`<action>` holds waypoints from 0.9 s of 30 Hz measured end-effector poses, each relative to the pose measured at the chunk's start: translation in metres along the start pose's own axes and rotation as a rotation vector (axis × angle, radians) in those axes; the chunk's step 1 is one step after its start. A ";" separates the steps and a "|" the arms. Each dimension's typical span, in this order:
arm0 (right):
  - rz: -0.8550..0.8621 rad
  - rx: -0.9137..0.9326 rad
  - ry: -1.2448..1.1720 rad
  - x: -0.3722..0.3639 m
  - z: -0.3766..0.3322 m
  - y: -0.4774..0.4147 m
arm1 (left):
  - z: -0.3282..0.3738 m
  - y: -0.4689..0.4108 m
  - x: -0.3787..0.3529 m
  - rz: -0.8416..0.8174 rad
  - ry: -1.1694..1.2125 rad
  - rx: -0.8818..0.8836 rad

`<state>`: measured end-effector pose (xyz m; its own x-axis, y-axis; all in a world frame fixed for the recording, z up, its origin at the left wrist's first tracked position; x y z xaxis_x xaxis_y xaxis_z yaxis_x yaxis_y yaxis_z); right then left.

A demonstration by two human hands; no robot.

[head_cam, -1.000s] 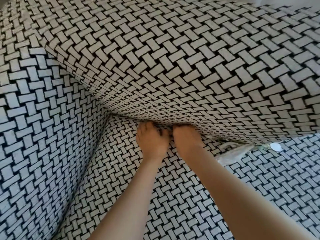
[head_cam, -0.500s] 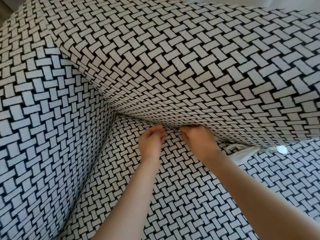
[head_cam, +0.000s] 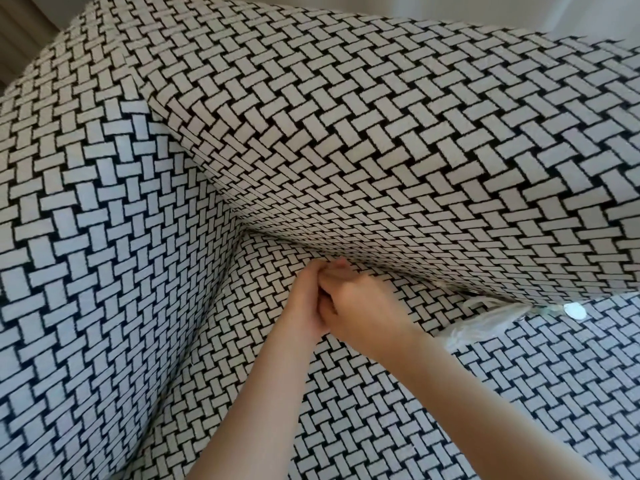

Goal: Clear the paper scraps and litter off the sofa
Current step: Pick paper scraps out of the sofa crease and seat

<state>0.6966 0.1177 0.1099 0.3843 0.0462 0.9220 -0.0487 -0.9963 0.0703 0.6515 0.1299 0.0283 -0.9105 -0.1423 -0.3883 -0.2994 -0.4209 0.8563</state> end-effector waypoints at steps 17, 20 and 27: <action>-0.398 -0.175 0.315 -0.080 0.001 -0.088 | 0.039 0.007 0.077 0.069 0.188 -0.021; -0.446 -0.214 0.365 -0.081 -0.002 -0.096 | 0.040 0.007 0.078 0.045 0.213 -0.008; -0.631 -0.257 0.230 -0.092 0.005 -0.109 | 0.040 0.007 0.077 0.026 0.243 0.002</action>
<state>0.6712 0.2216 0.0159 0.2086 0.6496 0.7311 -0.1078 -0.7277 0.6774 0.5675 0.1518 0.0179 -0.8224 -0.3645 -0.4368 -0.2781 -0.4122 0.8676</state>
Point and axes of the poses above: each hand's wrist, its own y-axis away from the middle knuckle, its own x-axis out of the back of the hand, z = x × y, the point moved 8 cm from there along -y, towards the middle knuckle, and after that the axes turned 10 degrees about y, right-handed, at the moved point
